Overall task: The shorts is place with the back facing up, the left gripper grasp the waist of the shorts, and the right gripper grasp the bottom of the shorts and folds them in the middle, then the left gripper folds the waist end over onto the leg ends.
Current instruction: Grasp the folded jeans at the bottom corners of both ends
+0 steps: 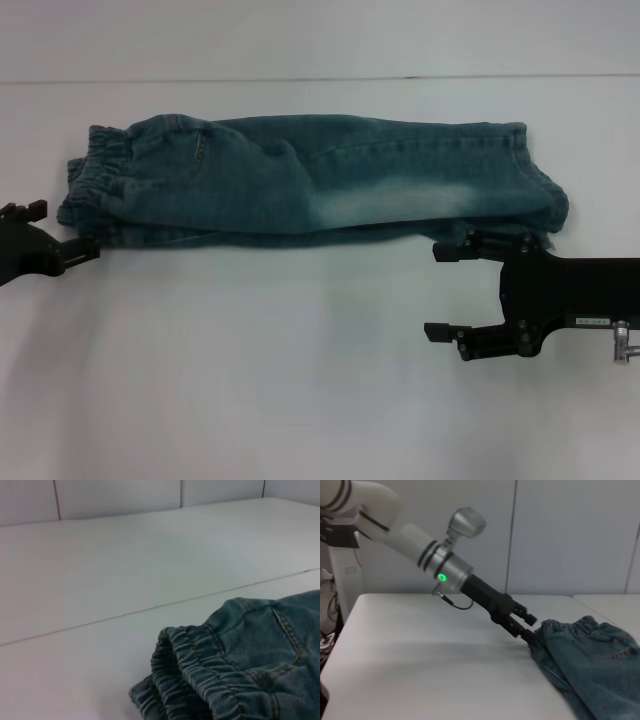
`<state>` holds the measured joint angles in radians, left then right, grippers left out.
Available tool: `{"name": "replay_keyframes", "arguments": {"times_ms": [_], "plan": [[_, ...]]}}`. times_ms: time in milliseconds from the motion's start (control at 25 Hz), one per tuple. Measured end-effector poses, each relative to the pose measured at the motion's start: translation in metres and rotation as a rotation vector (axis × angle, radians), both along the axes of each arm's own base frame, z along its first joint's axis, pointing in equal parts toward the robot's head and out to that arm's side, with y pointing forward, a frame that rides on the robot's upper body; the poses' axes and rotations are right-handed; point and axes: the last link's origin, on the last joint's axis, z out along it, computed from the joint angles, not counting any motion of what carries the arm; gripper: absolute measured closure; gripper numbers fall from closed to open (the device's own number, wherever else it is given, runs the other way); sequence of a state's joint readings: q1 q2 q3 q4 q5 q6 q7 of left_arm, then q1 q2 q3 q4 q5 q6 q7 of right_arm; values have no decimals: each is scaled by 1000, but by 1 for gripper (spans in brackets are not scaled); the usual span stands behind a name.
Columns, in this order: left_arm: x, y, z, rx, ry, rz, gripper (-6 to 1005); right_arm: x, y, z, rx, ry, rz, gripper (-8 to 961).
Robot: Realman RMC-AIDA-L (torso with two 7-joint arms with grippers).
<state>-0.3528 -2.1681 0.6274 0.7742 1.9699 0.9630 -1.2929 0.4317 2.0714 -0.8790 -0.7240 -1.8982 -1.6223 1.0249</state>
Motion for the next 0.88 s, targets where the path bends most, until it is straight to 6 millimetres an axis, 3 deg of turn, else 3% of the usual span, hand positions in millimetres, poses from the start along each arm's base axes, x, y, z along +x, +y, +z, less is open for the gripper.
{"name": "replay_keyframes", "arguments": {"times_ms": [880], "plan": [[7, 18, -22, -55, 73, -29, 157, -1, 1, -5, -4, 5, -19, 59]]}}
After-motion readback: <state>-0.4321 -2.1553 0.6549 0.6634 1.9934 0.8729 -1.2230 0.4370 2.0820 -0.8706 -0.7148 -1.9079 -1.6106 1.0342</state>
